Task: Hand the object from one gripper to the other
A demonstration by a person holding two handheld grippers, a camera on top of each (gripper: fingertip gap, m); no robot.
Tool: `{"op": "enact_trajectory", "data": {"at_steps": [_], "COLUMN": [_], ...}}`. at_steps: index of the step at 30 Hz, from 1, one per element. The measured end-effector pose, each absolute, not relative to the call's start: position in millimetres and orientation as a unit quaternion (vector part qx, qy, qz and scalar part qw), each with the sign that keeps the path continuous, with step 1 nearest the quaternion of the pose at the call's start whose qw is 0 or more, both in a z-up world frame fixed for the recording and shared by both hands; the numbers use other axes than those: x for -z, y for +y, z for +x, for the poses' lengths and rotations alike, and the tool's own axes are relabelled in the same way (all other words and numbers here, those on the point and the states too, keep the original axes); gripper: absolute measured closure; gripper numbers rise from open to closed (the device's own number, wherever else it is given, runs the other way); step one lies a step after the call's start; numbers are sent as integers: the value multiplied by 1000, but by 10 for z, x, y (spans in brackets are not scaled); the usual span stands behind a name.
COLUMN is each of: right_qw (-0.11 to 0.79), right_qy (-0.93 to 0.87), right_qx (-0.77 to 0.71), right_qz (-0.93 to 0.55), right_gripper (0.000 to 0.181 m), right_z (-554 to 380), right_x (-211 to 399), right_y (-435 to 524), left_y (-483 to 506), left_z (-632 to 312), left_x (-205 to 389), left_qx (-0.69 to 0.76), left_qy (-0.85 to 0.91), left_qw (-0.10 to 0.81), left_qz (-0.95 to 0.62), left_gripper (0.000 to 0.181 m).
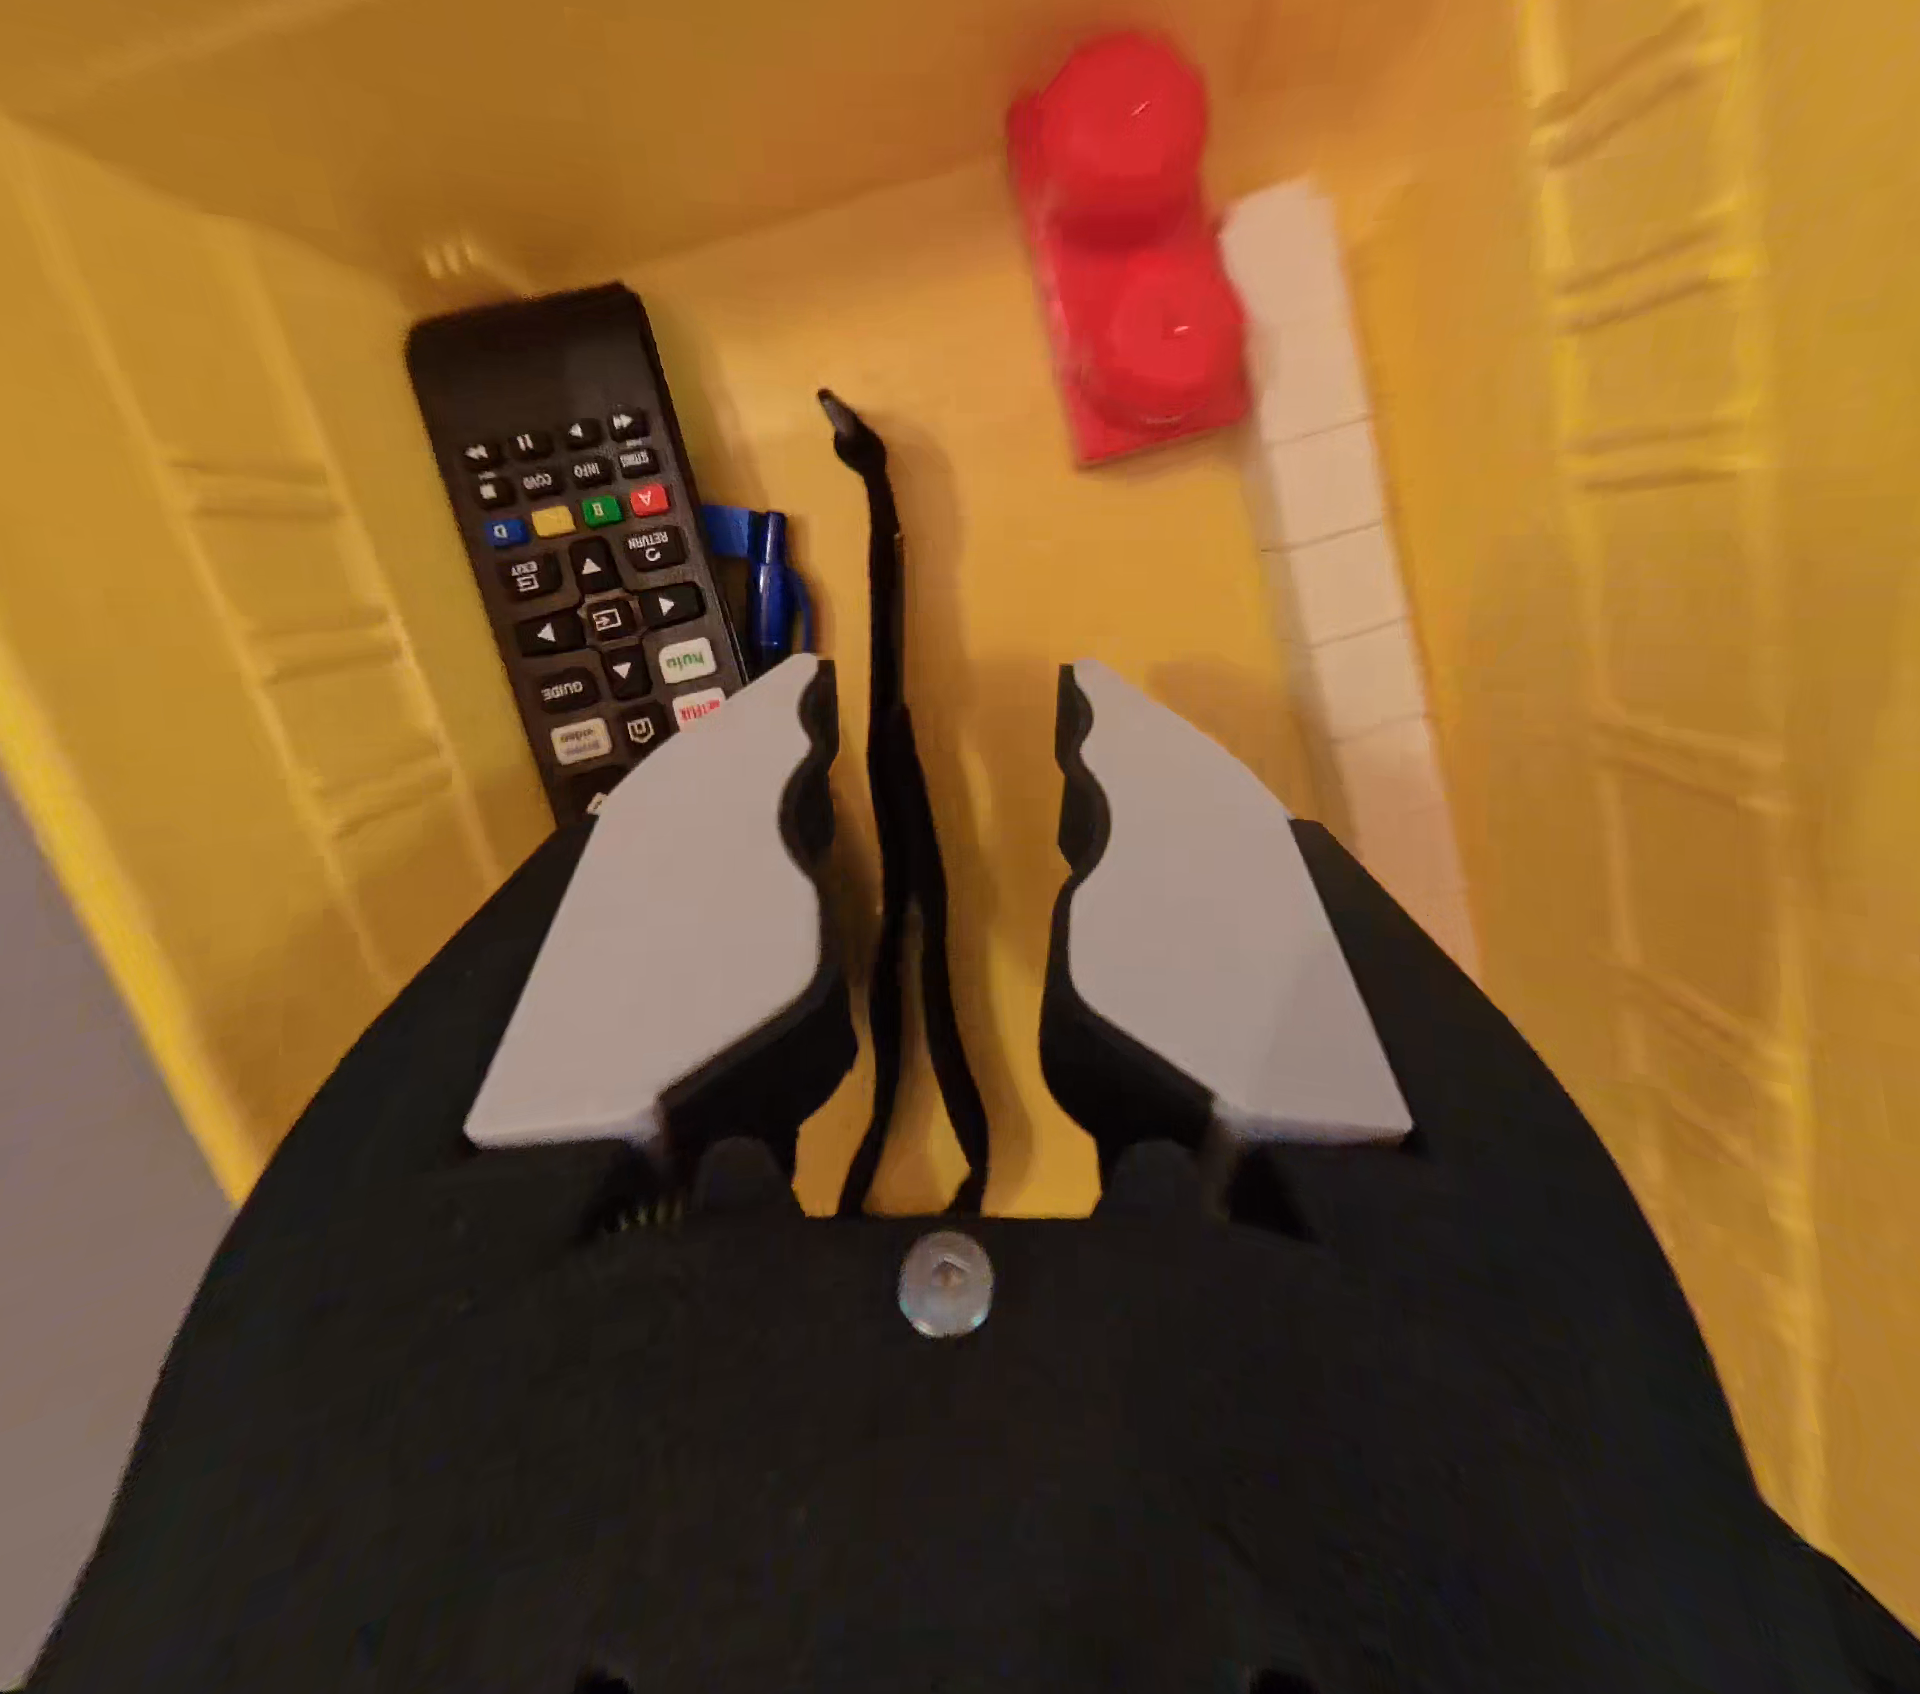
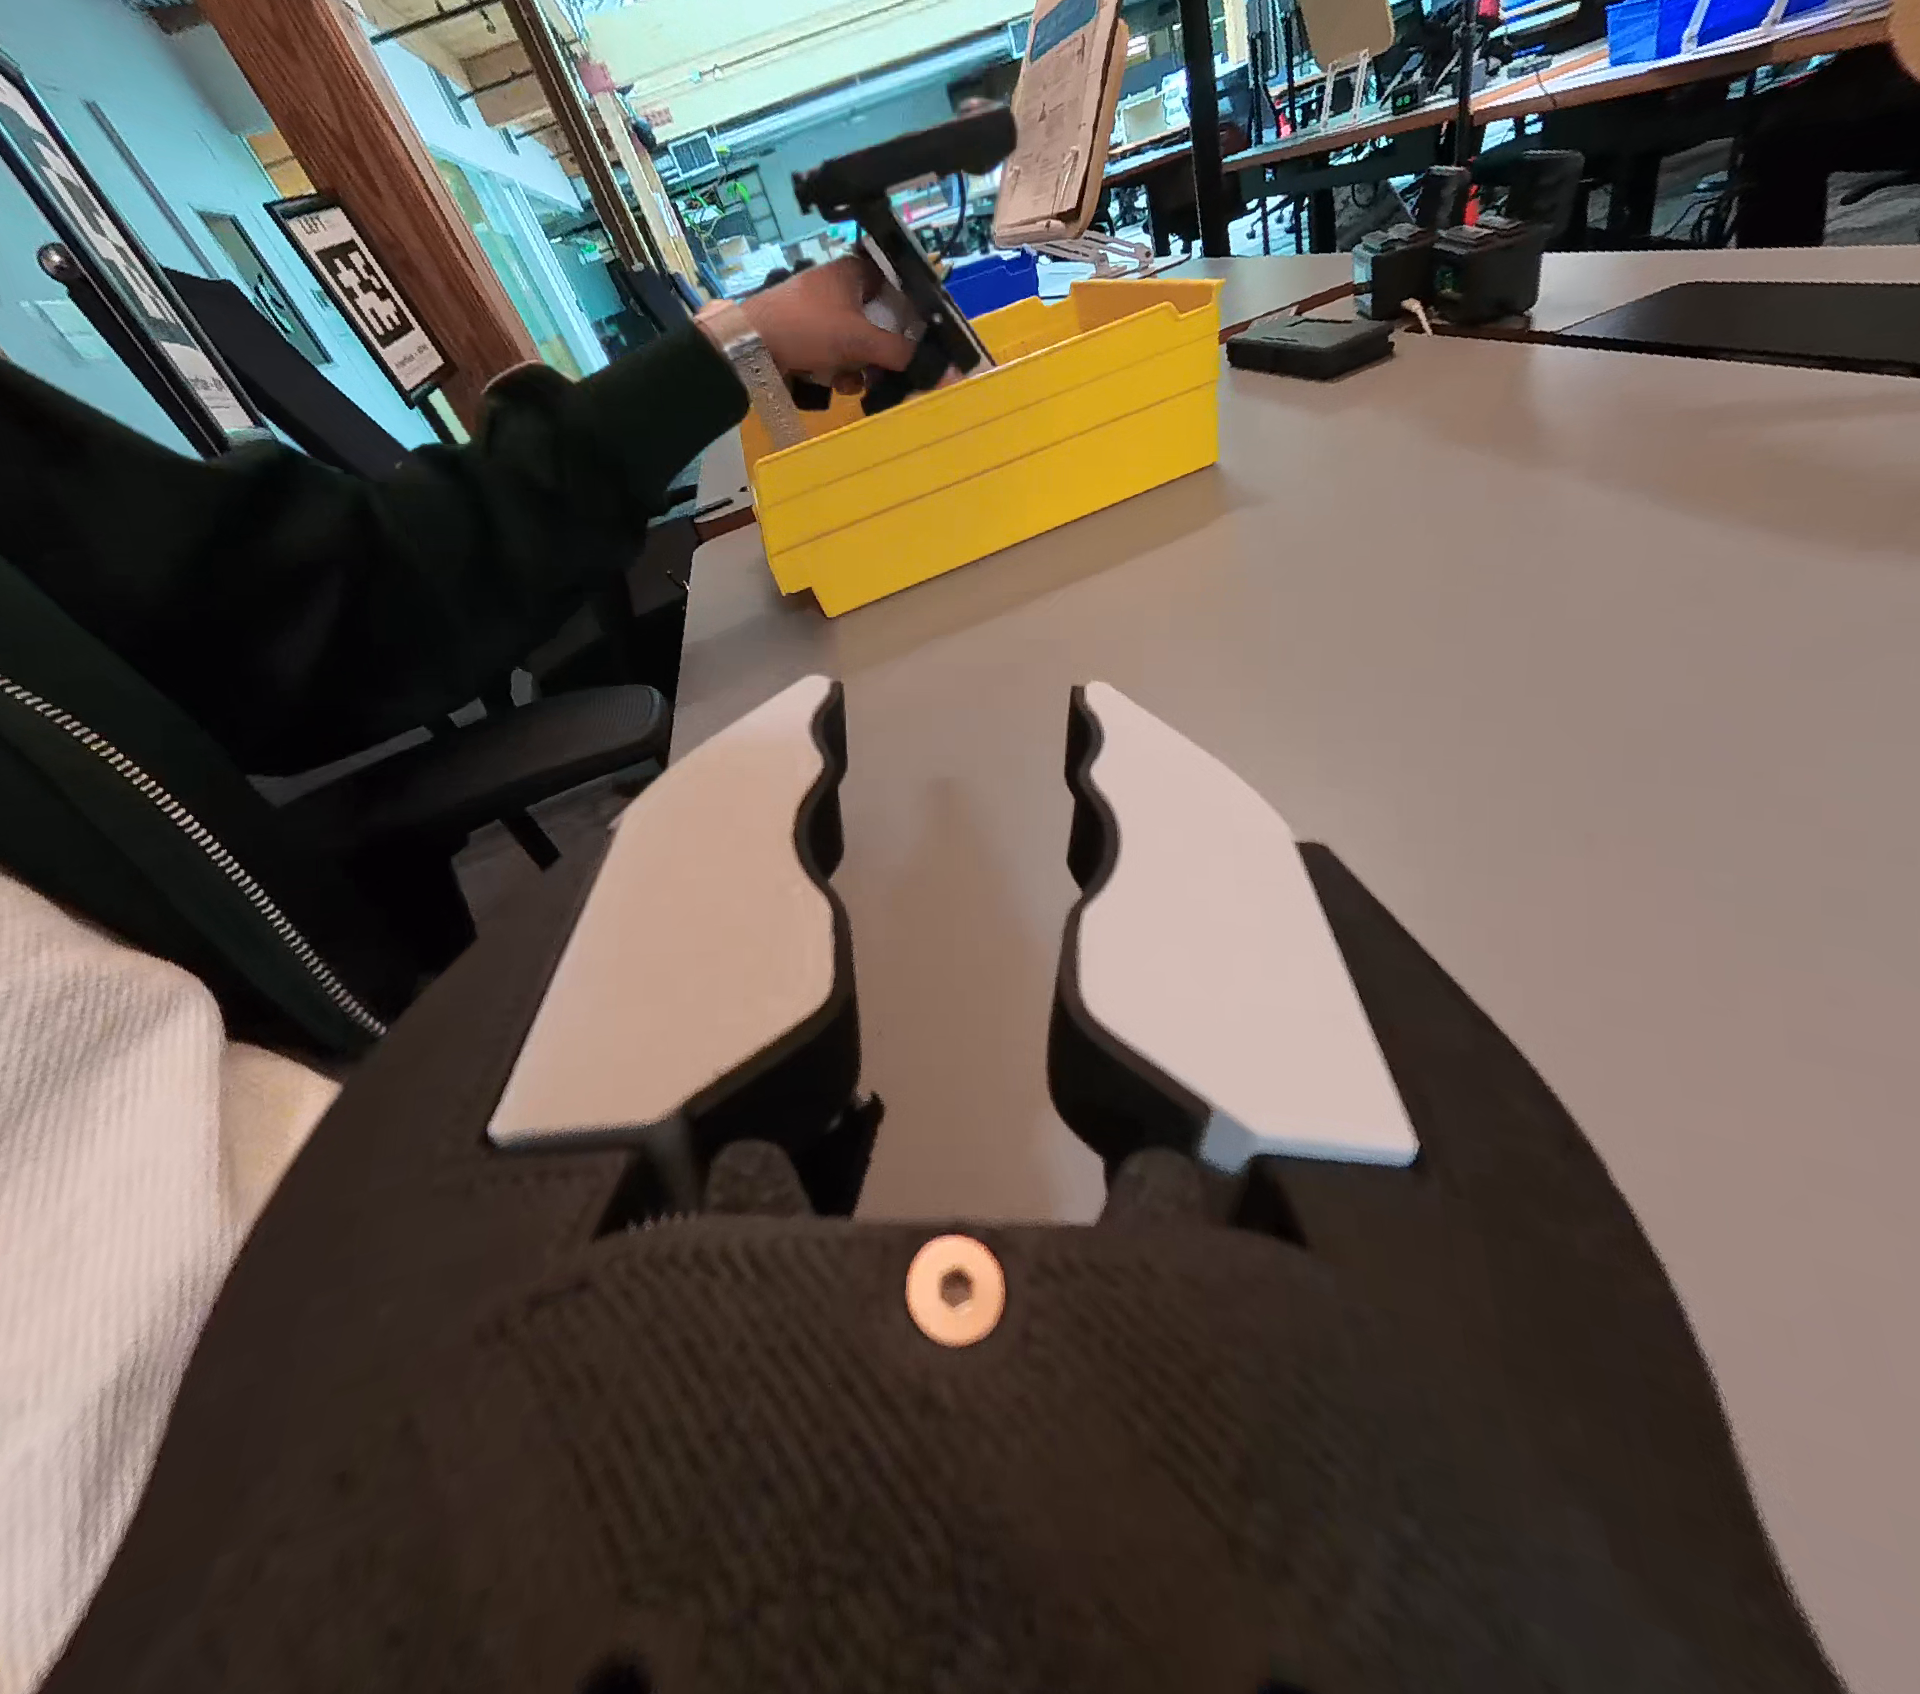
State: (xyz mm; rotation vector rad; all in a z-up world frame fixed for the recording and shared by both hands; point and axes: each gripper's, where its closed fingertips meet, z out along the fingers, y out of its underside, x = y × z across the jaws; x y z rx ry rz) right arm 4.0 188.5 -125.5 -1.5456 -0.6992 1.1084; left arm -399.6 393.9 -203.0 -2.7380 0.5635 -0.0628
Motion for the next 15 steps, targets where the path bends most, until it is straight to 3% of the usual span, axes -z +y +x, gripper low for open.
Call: {"op": "enact_trajectory", "data": {"at_steps": [10, 12, 15], "right_qw": [541, 543, 540], "right_qy": [-287, -277, -264], "right_qx": [-445, -451, -466], "right_qz": [-653, -651, -649], "right_gripper": [144, 144, 144], "right_z": [135, 172, 195], "right_x": [1235, 1210, 1189], "right_y": [1946, 1955, 1953], "left_y": [3990, 3975, 3943], "left_z": [-3996, -3984, -3992], "left_x": [2389, 2374, 2255], "left_qx": [-17, -19, -46], "left_qy": [229, 235, 240], "left_qw": [130, 130, 149], "left_qz": [-965, -963, -958], "left_gripper": [148, 176, 176]}}
